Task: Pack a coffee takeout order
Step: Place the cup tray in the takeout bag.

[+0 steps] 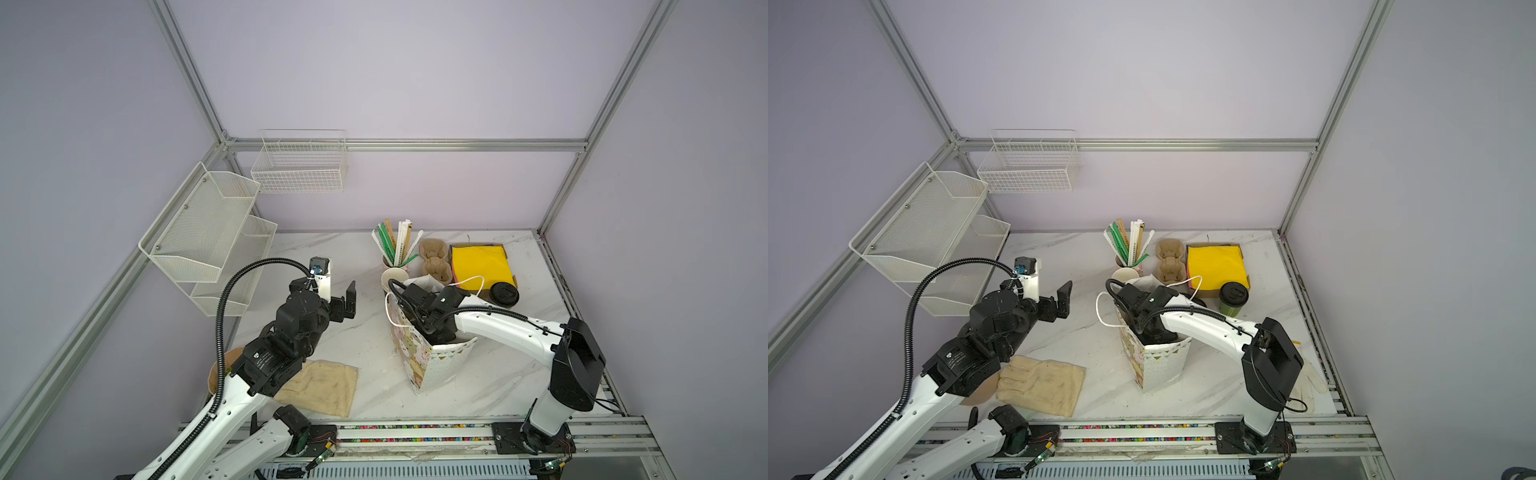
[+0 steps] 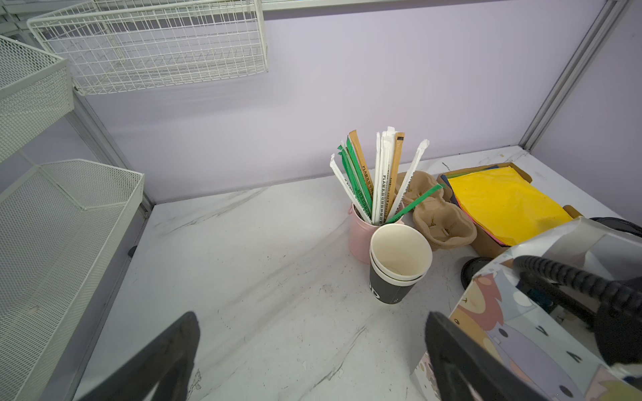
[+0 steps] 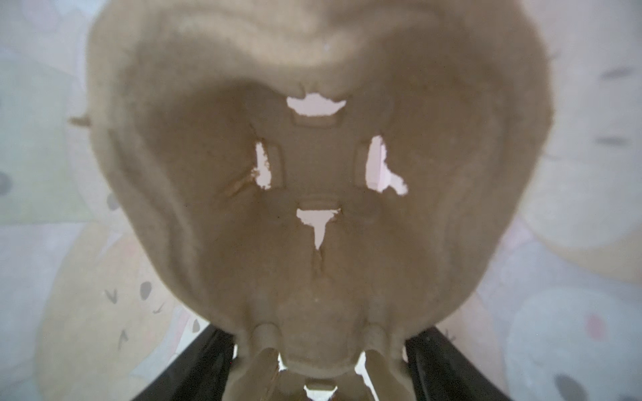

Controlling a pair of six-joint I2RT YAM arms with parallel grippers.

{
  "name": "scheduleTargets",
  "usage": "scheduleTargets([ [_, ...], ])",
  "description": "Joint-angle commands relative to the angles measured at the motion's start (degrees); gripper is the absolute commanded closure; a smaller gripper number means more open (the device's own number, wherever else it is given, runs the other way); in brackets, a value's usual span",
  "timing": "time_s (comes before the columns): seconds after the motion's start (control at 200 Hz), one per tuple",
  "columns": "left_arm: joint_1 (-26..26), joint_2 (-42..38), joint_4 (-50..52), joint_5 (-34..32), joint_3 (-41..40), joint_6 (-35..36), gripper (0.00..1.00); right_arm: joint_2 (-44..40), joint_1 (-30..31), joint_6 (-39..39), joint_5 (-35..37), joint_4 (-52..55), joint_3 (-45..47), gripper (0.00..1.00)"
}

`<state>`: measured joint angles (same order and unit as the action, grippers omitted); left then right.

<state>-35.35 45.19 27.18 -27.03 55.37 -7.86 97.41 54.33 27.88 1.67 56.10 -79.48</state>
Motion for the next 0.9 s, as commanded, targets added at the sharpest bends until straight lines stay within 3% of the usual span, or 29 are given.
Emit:
scheduleTargets([
  [0.0,0.4,-0.1,-2.4,0.5,-2.4,0.6,0.00,-2.2,0.7,0.4,0.4,0.9,0.8,0.20],
  [0.37,0.5,-0.1,-2.4,0.6,-2.3,0.7,0.00,-2.5,0.6,0.5,-0.8,-0.6,4.5,0.19],
  [0.555,0.5,-0.1,-2.4,0.7,-2.4,0.7,0.00,-2.6,0.7,0.4,0.7,0.4,2.5,0.12],
  [0.685,0.6,0.0,-2.4,0.7,-2.4,0.7,0.00,-2.7,0.7,0.4,1.1,0.5,2.2,0.03],
  [0.895,0.5,0.1,-2.4,0.7,-2.4,0.6,0.00,-2.8,0.6,0.4,1.7,0.9,0.2,0.03],
])
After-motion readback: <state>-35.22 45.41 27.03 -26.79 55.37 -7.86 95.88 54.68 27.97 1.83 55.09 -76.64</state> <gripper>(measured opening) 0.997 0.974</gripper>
